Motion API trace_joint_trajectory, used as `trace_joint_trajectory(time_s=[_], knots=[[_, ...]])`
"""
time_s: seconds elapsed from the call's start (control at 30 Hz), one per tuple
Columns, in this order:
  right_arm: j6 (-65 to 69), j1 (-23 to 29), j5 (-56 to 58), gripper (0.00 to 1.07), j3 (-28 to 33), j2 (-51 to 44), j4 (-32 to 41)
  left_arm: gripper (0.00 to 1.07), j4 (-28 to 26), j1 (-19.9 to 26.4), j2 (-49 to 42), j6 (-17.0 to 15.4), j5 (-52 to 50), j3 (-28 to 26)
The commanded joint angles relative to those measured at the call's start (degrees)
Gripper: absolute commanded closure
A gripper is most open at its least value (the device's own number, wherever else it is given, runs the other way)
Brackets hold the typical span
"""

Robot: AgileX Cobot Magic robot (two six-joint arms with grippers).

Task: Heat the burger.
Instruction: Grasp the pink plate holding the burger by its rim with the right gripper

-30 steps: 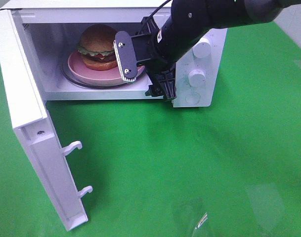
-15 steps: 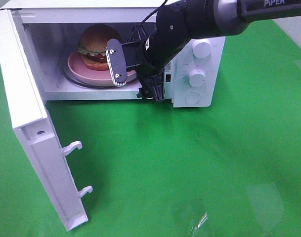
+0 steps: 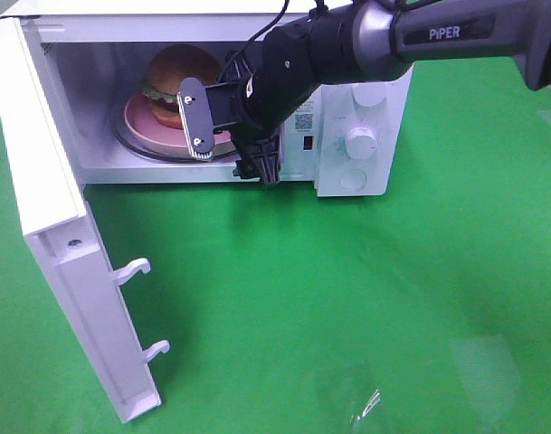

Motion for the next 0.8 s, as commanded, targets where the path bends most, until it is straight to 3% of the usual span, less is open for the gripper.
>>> trace_joint_trajectory(time_s=[0.03,0.8], knots=[[0.23,0.40,0.29,0.25,-1.38,0.92,0.69,0.09,0.11,0.23,-0.23,-0.29,0.17,0.23],[0.06,0.52,0.06,0.30,-8.25,7.91,5.10,0.09,0.11,0.23,-0.23,-0.29,0.17,0.23]])
